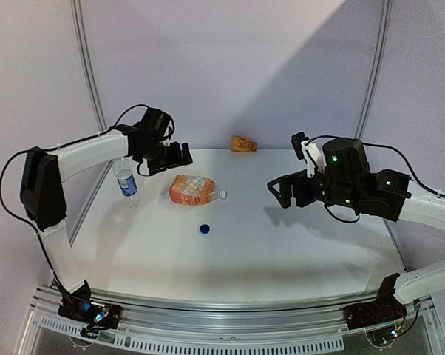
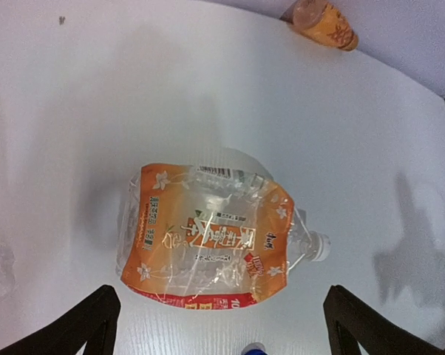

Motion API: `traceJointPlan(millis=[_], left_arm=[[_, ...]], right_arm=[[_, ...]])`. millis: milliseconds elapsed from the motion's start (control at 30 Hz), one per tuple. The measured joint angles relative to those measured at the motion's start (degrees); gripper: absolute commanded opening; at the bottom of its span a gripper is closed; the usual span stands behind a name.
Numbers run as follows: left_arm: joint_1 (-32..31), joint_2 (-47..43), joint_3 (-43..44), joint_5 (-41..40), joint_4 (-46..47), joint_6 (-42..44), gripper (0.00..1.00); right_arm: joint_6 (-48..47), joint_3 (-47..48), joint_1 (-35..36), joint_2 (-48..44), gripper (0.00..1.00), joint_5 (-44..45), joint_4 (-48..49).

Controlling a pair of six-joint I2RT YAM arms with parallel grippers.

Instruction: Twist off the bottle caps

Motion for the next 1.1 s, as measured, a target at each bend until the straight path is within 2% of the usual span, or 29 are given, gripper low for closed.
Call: traceJointPlan(millis=[467,900,1100], left_arm=[[2.25,11.89,2.93,0.39,-0.98,0.35,0.99],[1.99,13.33,3.10,6.27,-2.67,-4.59,0.99],[-1.57,13.33,2.86,9.33,-2.78,-8.92,0.99]], right_arm=[[0.90,-2.12,0.00,-3.39,0.99,1.40,-1.86],[0.85,-2.21,0.00,-3.76,0.99,1.86,-2.08],[0.85,-2.97,0.00,-3.82,0.99,1.86,-2.03]])
